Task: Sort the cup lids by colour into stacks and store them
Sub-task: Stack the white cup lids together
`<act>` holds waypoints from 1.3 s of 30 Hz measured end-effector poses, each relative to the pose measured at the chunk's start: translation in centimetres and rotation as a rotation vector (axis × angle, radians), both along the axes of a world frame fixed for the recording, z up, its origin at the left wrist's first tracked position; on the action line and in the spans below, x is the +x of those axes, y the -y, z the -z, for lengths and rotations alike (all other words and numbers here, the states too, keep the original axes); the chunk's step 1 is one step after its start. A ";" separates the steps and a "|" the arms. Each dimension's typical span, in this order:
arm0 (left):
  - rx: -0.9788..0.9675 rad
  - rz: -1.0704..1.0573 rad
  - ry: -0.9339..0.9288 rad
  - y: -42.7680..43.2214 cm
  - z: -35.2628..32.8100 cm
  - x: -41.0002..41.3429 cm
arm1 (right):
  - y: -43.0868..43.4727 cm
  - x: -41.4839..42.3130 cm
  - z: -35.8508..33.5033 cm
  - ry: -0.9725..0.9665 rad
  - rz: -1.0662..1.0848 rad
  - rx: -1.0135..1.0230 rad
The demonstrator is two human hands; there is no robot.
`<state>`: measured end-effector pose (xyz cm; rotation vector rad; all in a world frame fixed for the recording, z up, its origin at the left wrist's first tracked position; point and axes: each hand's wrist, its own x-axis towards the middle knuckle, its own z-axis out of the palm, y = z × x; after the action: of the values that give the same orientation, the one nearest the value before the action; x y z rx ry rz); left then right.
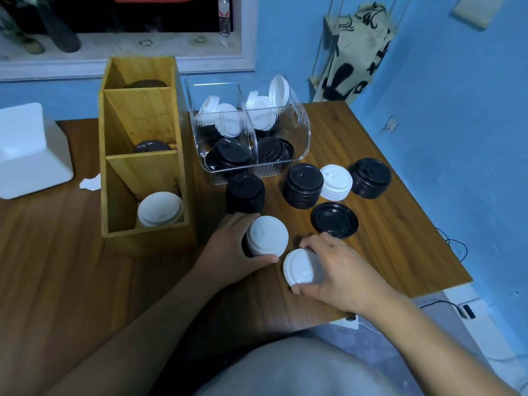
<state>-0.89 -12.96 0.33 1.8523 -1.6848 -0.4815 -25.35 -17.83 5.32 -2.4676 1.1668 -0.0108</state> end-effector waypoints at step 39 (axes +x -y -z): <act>-0.090 -0.006 -0.033 -0.7 -0.4 0.0 | 6.8 11.1 -6.3 0.024 0.015 -0.030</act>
<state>-0.91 -12.23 0.74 1.7759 -1.6515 -0.4242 -14.26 -24.63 11.65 -2.4776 1.1838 -0.0621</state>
